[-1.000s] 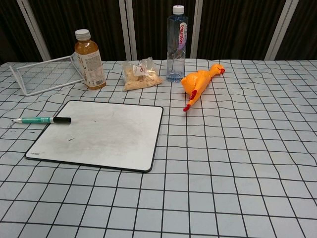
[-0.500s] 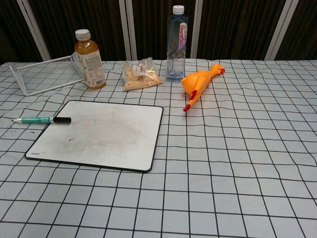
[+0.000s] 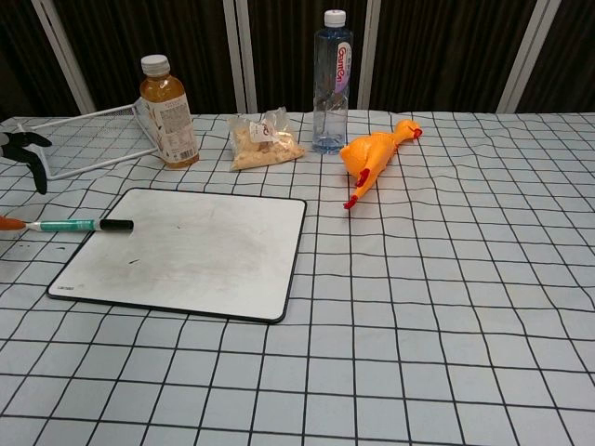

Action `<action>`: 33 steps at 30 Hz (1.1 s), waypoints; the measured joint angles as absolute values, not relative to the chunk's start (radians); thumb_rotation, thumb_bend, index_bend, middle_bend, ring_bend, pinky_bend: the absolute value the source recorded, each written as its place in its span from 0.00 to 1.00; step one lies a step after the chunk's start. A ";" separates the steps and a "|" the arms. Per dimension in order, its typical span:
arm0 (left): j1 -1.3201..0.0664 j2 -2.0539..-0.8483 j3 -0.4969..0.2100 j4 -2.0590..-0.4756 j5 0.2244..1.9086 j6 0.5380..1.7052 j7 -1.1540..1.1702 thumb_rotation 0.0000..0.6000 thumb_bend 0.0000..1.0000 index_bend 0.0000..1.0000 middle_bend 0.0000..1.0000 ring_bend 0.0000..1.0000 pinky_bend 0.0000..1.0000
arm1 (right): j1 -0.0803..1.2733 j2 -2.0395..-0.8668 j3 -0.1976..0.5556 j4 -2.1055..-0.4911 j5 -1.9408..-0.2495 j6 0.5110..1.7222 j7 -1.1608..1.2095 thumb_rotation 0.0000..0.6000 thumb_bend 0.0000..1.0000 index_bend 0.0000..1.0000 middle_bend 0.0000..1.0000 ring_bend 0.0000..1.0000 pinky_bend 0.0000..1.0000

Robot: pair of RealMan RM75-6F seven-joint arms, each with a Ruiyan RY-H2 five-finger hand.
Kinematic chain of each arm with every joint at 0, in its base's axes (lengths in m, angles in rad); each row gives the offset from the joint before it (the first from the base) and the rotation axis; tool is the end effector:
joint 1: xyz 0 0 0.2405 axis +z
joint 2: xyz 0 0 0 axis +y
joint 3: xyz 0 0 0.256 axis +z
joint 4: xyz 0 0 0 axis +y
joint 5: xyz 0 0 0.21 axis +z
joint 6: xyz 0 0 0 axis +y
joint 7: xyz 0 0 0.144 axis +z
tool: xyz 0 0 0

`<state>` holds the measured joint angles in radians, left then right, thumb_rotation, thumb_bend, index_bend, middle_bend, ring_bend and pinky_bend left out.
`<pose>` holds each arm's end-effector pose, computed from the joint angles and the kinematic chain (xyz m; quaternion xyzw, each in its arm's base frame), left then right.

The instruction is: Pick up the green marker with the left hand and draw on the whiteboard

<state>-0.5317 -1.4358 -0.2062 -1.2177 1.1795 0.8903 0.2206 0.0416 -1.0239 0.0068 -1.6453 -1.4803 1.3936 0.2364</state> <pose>-0.2904 0.3518 0.0561 -0.6897 -0.3932 -0.2708 0.5443 -0.3304 -0.1566 0.1707 0.5577 -0.4943 0.3815 0.5468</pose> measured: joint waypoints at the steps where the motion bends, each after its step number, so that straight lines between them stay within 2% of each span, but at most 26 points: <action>1: -0.541 -1.449 -0.207 -1.202 1.175 0.882 0.223 1.00 0.35 0.41 0.00 0.00 0.00 | 0.042 -1.023 0.007 -1.646 -1.480 1.392 0.238 1.00 0.35 0.00 0.00 0.00 0.00; 11: -0.621 -1.562 -0.212 -1.053 1.151 0.804 0.226 1.00 0.42 0.43 0.00 0.00 0.00 | 0.046 -1.014 0.014 -1.653 -1.471 1.386 0.252 1.00 0.35 0.00 0.00 0.00 0.00; 22: -0.664 -1.621 -0.209 -0.974 1.128 0.746 0.209 1.00 0.45 0.47 0.02 0.00 0.00 | 0.047 -1.010 0.019 -1.653 -1.463 1.384 0.258 1.00 0.35 0.00 0.00 0.00 0.00; 27: -0.668 -1.634 -0.206 -0.958 1.117 0.740 0.204 1.00 0.49 0.54 0.03 0.00 0.00 | 0.046 -1.008 0.021 -1.656 -1.462 1.387 0.259 1.00 0.35 0.00 0.00 0.00 0.00; 33: -0.665 -1.636 -0.216 -0.969 1.110 0.751 0.179 1.00 0.53 0.64 0.10 0.00 0.00 | 0.045 -1.008 0.023 -1.657 -1.462 1.389 0.261 1.00 0.35 0.00 0.00 0.00 0.00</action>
